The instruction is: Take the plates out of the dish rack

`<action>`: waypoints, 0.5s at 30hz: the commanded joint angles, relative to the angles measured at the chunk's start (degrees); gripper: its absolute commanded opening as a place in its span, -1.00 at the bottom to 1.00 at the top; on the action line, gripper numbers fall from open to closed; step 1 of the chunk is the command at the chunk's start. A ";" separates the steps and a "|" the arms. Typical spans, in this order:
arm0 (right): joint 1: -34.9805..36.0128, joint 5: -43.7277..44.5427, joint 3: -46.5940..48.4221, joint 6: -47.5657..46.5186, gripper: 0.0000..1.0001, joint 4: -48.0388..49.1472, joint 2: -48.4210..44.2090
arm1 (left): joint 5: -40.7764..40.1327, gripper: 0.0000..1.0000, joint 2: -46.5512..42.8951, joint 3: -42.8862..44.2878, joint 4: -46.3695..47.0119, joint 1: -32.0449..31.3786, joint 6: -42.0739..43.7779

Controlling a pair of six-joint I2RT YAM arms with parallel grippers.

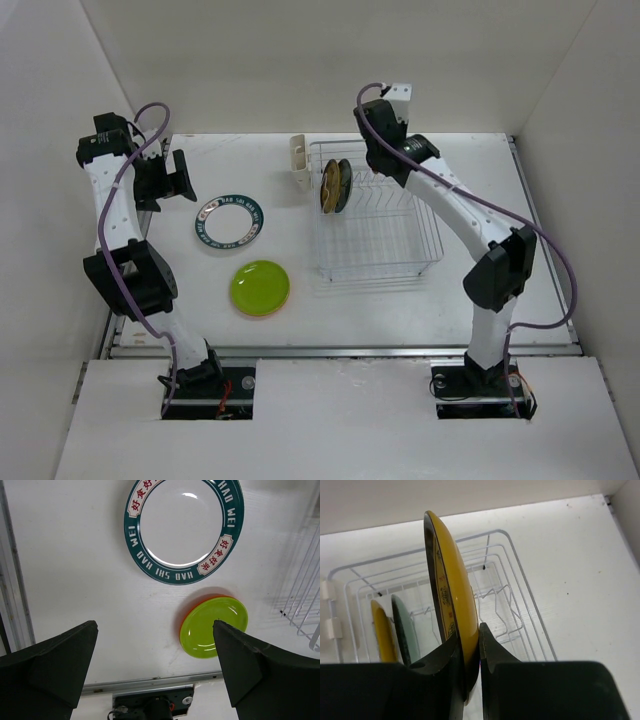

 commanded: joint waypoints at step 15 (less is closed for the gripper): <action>16.56 -69.09 -1.01 -17.34 -1.00 2.87 5.06 | -4.74 1.00 -3.84 -0.38 -0.51 0.29 -0.18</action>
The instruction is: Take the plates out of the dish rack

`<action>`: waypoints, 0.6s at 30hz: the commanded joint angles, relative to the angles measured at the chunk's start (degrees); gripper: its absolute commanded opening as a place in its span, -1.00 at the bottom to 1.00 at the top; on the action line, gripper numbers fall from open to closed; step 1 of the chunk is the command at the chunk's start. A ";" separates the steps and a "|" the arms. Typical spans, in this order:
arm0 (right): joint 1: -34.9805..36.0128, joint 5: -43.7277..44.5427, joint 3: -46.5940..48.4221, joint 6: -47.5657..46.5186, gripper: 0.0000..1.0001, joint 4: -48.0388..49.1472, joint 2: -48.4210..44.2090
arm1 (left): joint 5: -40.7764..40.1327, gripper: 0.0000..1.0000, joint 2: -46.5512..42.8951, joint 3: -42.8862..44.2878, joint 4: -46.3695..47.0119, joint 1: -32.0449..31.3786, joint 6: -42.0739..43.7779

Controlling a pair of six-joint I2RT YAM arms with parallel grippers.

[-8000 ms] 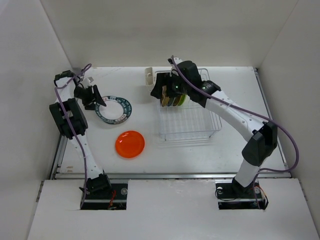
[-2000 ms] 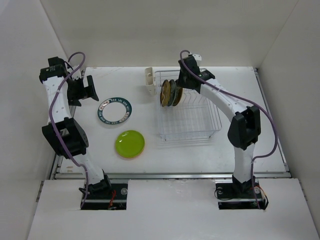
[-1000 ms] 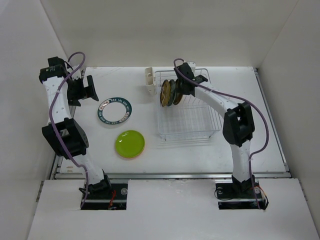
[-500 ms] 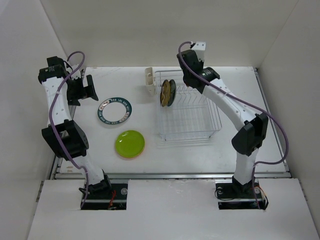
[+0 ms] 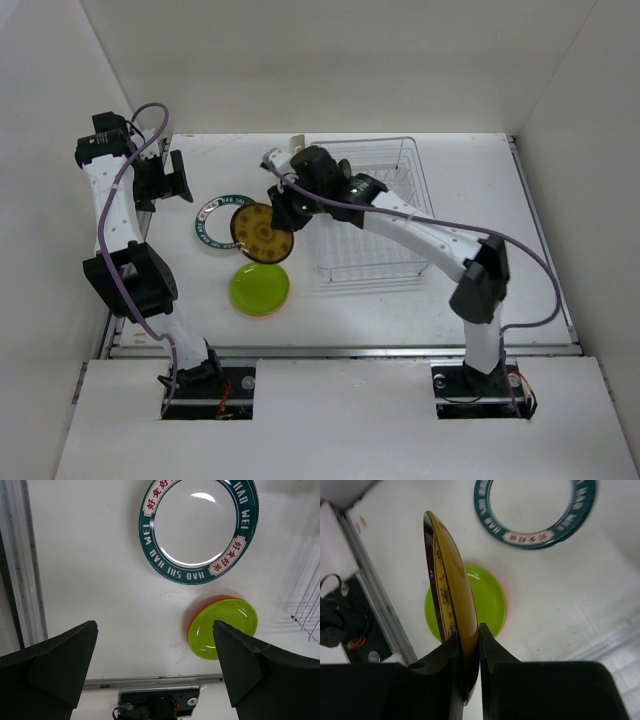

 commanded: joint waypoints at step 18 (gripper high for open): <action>0.08 -16.44 4.28 -3.56 -1.00 -5.13 19.68 | -1.52 1.00 -3.08 1.11 -1.17 0.29 0.46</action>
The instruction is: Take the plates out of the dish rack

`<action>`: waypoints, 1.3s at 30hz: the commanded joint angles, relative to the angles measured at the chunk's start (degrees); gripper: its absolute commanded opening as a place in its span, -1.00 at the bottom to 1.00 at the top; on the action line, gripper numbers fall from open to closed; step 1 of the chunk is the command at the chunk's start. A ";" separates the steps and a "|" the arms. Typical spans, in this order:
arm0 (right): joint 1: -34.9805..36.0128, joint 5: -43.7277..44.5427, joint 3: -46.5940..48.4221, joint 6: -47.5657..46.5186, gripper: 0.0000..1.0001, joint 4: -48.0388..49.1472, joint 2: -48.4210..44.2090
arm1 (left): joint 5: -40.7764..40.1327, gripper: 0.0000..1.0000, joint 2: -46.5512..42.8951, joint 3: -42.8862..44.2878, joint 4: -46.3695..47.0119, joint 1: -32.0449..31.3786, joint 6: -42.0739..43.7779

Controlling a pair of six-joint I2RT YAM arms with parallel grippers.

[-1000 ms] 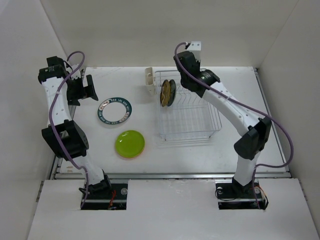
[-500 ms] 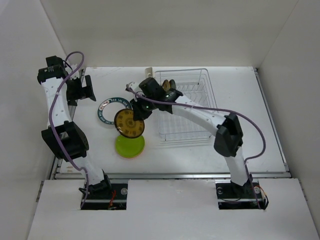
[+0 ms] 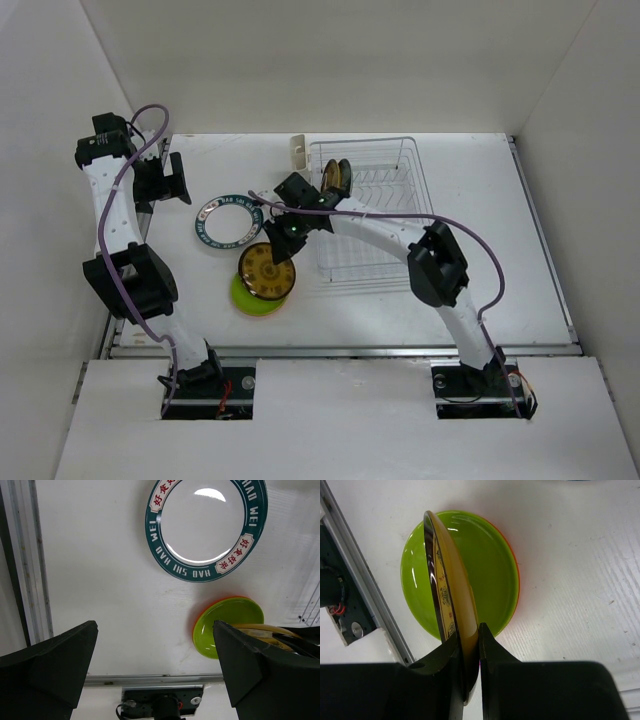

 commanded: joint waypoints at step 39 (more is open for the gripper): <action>4.08 9.51 5.47 -2.04 0.38 -2.53 -0.20 | 0.34 1.00 -2.35 0.57 -1.70 0.29 0.02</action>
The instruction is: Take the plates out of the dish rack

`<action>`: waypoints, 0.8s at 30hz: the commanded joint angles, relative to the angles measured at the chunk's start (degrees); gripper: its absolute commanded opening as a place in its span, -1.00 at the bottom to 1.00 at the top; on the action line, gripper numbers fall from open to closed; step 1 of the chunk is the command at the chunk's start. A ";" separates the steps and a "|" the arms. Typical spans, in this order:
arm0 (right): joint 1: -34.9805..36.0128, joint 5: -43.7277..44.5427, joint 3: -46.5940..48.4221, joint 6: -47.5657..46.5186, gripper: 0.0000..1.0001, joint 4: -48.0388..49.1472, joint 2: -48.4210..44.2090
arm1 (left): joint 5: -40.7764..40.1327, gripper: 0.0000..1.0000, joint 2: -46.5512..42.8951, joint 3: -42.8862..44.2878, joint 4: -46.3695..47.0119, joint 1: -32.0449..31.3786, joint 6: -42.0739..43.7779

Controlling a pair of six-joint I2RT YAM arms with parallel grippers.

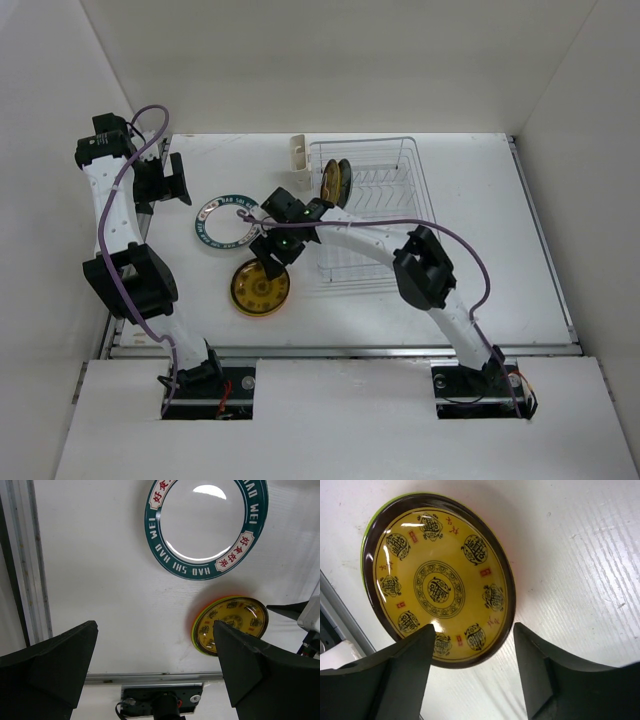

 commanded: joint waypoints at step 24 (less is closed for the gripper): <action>-24.39 34.60 11.92 23.49 0.05 5.28 -12.21 | -0.76 1.00 -2.35 0.64 -0.63 0.29 0.55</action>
